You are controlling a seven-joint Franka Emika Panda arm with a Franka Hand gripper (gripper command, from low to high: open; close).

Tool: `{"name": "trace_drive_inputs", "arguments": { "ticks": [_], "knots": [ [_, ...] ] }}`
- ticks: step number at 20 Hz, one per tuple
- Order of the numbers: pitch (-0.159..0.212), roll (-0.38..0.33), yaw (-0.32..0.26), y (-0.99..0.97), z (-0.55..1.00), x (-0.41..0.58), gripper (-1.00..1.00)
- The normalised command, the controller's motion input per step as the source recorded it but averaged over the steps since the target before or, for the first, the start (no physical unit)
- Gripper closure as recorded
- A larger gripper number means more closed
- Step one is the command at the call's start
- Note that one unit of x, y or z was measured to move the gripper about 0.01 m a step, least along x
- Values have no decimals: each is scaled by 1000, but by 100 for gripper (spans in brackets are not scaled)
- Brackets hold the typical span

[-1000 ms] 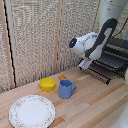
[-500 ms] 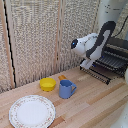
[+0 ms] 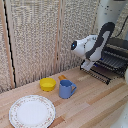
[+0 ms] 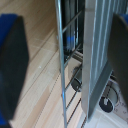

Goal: Position your gripper near the tray handle while precisely lining it up. Firmly yet gently grip the handle, ensuring a strong hold. Slide the tray into the oven in a steady manner until it's entirely inside. Relinquish the handle as it sits within the oven and extract your gripper with care.

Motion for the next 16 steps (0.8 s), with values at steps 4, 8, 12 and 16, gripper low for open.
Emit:
{"name": "trace_drive_inputs", "arguments": {
  "ticks": [4, 8, 12, 16],
  "knots": [
    [161, -24, 147, -255, 0, 75, -100],
    [189, -19, 196, -235, 0, 11, -100],
    [162, -7, 206, -206, 11, 0, 100],
    [92, 0, 180, -290, 177, 0, 100]
  ]
}}
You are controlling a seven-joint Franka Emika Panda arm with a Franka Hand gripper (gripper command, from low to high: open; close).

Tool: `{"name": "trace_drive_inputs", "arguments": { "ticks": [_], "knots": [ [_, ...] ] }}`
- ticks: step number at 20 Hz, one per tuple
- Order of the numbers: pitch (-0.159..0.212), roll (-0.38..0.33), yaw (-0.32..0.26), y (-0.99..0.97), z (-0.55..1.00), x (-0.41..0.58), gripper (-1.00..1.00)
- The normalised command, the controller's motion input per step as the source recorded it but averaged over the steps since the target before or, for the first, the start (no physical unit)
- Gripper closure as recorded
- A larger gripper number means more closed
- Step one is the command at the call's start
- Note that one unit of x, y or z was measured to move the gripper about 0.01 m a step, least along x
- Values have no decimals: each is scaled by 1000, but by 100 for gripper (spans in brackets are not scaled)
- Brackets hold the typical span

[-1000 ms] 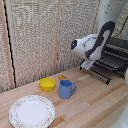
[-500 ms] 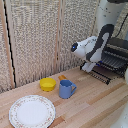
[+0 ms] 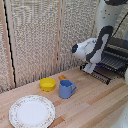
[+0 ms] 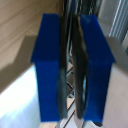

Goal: Position your gripper near the tray handle while precisely lining it up. Firmly yet gently grip the handle, ensuring a strong hold. Slide the tray into the oven in a steady manner until it's entirely inside. Relinquish the handle as it sits within the oven and extract your gripper with care.

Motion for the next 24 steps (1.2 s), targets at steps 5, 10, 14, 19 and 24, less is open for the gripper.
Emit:
{"name": "trace_drive_inputs", "arguments": {
  "ticks": [5, 10, 14, 19, 24],
  "knots": [
    [6, -9, 99, -740, 430, -118, 100],
    [-30, -11, 58, -853, 659, -208, 100],
    [-29, -27, 34, -824, 699, -176, 100],
    [-6, 0, 41, -915, 451, -41, 100],
    [0, -8, 46, -970, 145, -26, 100]
  ]
}}
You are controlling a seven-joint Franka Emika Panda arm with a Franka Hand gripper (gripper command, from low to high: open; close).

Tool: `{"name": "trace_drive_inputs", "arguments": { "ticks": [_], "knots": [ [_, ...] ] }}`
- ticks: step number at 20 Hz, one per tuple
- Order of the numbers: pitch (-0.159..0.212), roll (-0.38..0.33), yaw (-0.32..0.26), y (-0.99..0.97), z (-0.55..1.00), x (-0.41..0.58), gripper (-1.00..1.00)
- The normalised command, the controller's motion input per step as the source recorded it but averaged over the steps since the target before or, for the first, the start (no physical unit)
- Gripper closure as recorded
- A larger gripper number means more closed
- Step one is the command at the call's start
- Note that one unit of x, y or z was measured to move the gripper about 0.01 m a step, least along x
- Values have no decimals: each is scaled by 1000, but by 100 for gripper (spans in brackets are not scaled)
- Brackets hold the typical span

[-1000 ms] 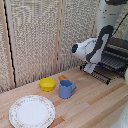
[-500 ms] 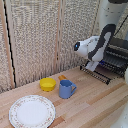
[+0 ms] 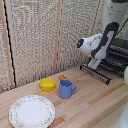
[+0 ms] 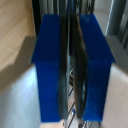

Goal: Position your gripper near the tray handle while precisely lining it up. Firmly yet gently grip the handle, ensuring a strong hold. Slide the tray into the oven in a steady manner until it's entirely inside. Relinquish the handle as it sits within the oven and extract your gripper with care.

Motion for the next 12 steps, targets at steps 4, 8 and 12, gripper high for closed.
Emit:
{"name": "trace_drive_inputs", "arguments": {
  "ticks": [4, 8, 12],
  "knots": [
    [0, -19, 23, -1000, 121, -101, 100],
    [0, -31, 6, -755, 82, -69, 100],
    [-16, -40, -4, -384, 98, -1, 100]
  ]
}}
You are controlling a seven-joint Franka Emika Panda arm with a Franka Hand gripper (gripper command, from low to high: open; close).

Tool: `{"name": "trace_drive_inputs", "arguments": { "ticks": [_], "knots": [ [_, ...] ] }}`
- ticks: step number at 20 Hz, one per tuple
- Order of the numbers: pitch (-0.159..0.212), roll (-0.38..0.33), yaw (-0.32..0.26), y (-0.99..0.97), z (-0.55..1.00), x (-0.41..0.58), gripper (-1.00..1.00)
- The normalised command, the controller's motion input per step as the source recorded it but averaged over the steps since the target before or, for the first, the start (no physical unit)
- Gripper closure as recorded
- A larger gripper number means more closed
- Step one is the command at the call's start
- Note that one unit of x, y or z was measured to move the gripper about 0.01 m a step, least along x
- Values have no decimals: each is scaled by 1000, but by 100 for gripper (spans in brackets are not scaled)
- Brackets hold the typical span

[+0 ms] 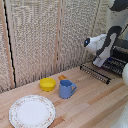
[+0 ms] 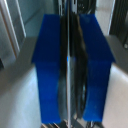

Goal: Position your gripper near the tray handle while precisely lining it up. Firmly yet gently grip the handle, ensuring a strong hold. Slide the tray into the oven in a steady manner until it's entirely inside. Relinquish the handle as it sits within the oven and extract your gripper with care.

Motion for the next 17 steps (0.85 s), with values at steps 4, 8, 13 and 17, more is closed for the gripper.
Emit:
{"name": "trace_drive_inputs", "arguments": {
  "ticks": [4, 8, 13, 17],
  "knots": [
    [-31, -49, -13, -40, 234, -1, -100],
    [-26, 5, 0, 21, 298, 19, -100],
    [-1, 45, -48, 325, 119, 295, -100],
    [0, 9, -37, 672, 0, 316, -100]
  ]
}}
